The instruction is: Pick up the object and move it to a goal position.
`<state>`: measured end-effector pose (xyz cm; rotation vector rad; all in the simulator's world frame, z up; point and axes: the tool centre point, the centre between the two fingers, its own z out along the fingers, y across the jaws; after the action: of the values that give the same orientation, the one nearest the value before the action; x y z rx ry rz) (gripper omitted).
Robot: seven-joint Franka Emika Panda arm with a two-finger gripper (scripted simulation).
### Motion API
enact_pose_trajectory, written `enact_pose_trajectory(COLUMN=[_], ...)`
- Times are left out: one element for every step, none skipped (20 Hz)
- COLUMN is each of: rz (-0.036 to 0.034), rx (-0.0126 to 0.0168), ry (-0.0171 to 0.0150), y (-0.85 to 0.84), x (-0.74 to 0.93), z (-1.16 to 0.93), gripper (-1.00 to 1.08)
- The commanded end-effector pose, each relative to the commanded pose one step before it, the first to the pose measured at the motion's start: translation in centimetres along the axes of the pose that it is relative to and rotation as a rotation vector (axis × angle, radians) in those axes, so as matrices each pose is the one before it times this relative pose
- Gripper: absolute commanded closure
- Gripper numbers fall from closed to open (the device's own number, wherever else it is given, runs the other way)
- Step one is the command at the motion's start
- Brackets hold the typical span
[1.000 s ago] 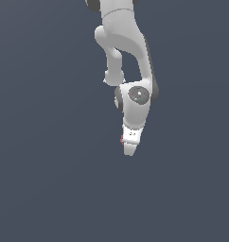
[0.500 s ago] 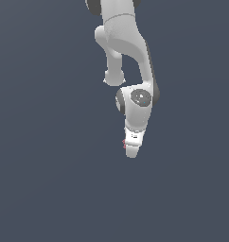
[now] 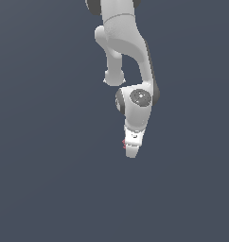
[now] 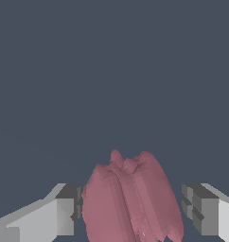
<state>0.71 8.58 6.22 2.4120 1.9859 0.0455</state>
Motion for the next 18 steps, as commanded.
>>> enact_pose_trajectory(rz=[0.01166,0.0,0.0,0.0,0.0,-0.00036,0.0,0.0,0.0,-0.0003,0.0,0.0,-0.00034,0.0,0.0,-0.00015,0.0,0.0], rx=[0.02797,0.0,0.0,0.0,0.0,0.00058,0.0,0.0,0.0,0.00055,0.0,0.0,0.00075,0.0,0.0,0.00051,0.0,0.0], ry=[-0.01093,0.0,0.0,0.0,0.0,0.00011,0.0,0.0,0.0,0.00029,0.0,0.0,0.00053,0.0,0.0,0.00044,0.0,0.0], y=[-0.645,0.081,0.104,0.126,0.148,0.166,0.19,0.211,0.231,0.249,0.269,0.288,0.308,0.322,0.334,0.348,0.35,0.356], x=[-1.244,-0.109,-0.139,-0.168,-0.197,-0.204,-0.251,-0.276,-0.3,-0.308,-0.346,-0.367,-0.372,-0.403,-0.414,-0.418,-0.424,-0.425], z=[1.421,-0.25,-0.32,-0.388,-0.455,-0.488,-0.583,-0.645,-0.704,-0.734,-0.817,-0.87,-0.885,-0.965,-0.995,-0.99,-1.026,-1.031], gripper=[1.08,1.08,1.08,1.08,1.08,1.08,1.08,1.08,1.08,1.08,1.08,1.08,1.08,1.08,1.08,1.08,1.08,1.08])
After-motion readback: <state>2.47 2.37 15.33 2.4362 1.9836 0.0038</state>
